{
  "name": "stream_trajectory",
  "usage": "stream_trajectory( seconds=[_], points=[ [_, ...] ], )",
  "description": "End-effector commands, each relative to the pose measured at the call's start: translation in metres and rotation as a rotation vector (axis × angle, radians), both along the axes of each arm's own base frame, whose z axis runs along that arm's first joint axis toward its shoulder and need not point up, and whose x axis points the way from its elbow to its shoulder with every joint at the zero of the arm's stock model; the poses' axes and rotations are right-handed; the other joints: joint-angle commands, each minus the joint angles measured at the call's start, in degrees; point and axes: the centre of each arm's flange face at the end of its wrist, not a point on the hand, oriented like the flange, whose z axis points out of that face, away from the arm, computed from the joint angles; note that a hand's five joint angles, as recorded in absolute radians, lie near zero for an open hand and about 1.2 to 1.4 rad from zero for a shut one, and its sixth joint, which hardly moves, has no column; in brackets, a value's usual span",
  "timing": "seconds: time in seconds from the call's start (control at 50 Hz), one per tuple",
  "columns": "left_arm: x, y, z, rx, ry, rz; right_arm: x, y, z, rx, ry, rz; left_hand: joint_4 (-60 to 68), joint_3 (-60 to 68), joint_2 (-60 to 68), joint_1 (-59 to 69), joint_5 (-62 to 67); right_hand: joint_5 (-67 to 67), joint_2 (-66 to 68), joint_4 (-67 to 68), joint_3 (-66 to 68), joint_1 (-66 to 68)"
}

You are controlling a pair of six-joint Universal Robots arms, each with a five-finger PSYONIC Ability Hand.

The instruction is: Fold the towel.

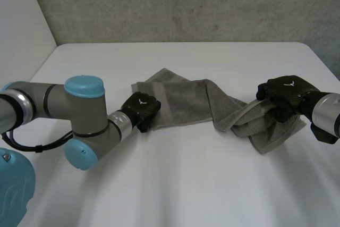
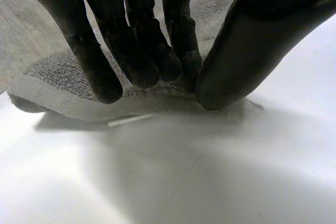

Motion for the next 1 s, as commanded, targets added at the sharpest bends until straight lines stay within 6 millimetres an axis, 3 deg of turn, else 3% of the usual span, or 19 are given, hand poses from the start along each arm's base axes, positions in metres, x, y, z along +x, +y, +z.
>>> stream_trajectory(
  seconds=[0.02, 0.16, 0.34, 0.36, 0.38, 0.46, 0.52, 0.74, 1.0],
  points=[
    [-0.001, 0.001, 0.004, 0.014, 0.024, 0.008, 0.0, 0.001, -0.004, 0.008, 0.012, 0.005, 2.4, 3.3, 2.9, 6.6, 9.1, 3.5, 5.6, 3.4, 3.9, 3.8],
    [-0.001, 0.001, 0.004, 0.015, 0.025, 0.007, 0.0, 0.001, -0.004, 0.0, 0.025, 0.014, 2.4, 3.3, 2.9, 6.6, 9.1, 3.5, 5.6, 3.4, 3.9, 3.8],
    [-0.003, 0.004, 0.018, -0.011, 0.044, -0.019, 0.0, 0.001, -0.003, -0.001, 0.025, 0.013, 2.4, 3.3, 2.9, 6.6, 9.1, 3.5, 5.6, 3.4, 3.9, 3.8],
    [-0.004, 0.005, 0.018, -0.006, 0.042, -0.022, 0.0, 0.001, -0.003, -0.001, 0.025, 0.013, -4.6, -3.7, -4.0, -0.3, 2.1, 3.5, 5.6, 3.4, 3.9, 3.8],
    [-0.003, 0.006, 0.019, -0.004, 0.042, -0.018, -0.001, 0.001, -0.003, -0.001, 0.026, 0.011, -30.0, -29.1, -29.4, -25.7, -23.3, 3.5, 5.6, 3.4, 3.9, 3.8],
    [0.0, 0.008, 0.028, -0.012, 0.053, -0.015, 0.0, 0.001, -0.003, -0.003, 0.025, 0.013, -32.6, -31.7, -32.0, -28.3, -25.9, 3.5, 5.6, 3.4, 3.9, 3.8],
    [0.003, 0.008, 0.036, -0.025, 0.061, -0.01, -0.001, 0.001, -0.003, -0.003, 0.026, 0.011, -46.8, -45.9, -46.2, -42.6, -40.1, 3.5, 5.6, 3.4, 3.9, 3.8],
    [0.006, 0.014, 0.026, -0.001, 0.038, -0.016, -0.001, 0.001, -0.004, 0.0, 0.026, 0.012, -47.4, -46.5, -46.8, -43.1, -40.7, 3.5, 5.6, 3.4, 3.9, 3.8],
    [0.001, 0.004, 0.005, 0.019, 0.025, -0.017, 0.0, 0.003, -0.006, 0.009, 0.026, 0.016, -47.4, -46.5, -46.8, -43.1, -40.7, 3.5, 5.6, 3.4, 3.9, 3.8]
  ],
)
